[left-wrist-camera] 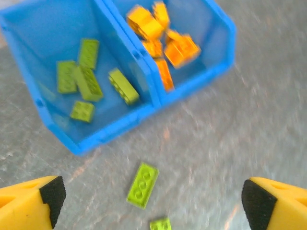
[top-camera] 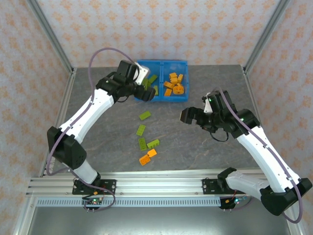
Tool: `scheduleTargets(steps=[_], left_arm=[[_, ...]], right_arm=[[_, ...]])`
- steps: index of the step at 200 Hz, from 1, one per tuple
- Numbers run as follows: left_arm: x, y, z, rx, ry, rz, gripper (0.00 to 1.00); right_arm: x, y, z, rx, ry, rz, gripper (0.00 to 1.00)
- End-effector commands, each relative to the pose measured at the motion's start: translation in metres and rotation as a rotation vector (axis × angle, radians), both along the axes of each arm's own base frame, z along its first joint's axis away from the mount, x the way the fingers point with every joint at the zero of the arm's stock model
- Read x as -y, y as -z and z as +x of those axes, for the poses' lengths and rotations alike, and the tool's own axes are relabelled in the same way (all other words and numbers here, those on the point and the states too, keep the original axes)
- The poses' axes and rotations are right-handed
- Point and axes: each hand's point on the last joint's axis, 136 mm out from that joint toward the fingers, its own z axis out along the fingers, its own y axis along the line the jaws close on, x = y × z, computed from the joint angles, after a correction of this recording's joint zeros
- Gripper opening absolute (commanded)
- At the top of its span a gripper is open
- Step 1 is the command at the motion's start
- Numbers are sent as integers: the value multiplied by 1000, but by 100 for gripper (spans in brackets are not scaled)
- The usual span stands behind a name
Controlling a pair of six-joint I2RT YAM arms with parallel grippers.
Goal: Sort the legos into containers by color
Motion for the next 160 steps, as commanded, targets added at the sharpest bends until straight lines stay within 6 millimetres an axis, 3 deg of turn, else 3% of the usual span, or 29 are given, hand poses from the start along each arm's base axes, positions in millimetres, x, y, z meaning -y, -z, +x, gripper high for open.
scheduleTargets(steps=[1,33,72,77,108,132,160], left_arm=[[5,54,-59,-126,395,145,100],[0,81,-42,-198,309,150,98],[8,127,-14,-345,237,153,99],[8,142,-11,-375,229,163,99],[1,173,10,-379,164,230,98],[-5,192,19,-389,139,283,93],[-10,206,18,-417,133,315,81]], right_arm=[[-7,2,4,19,-38,10,99],[-10,6,1,6,-71,0,99],[0,6,-8,4,-55,-18,99],[2,6,-9,8,-47,-20,99],[7,4,-14,19,-27,-19,99],[8,3,-14,17,-25,-19,99],[7,1,-14,20,-23,-11,99]])
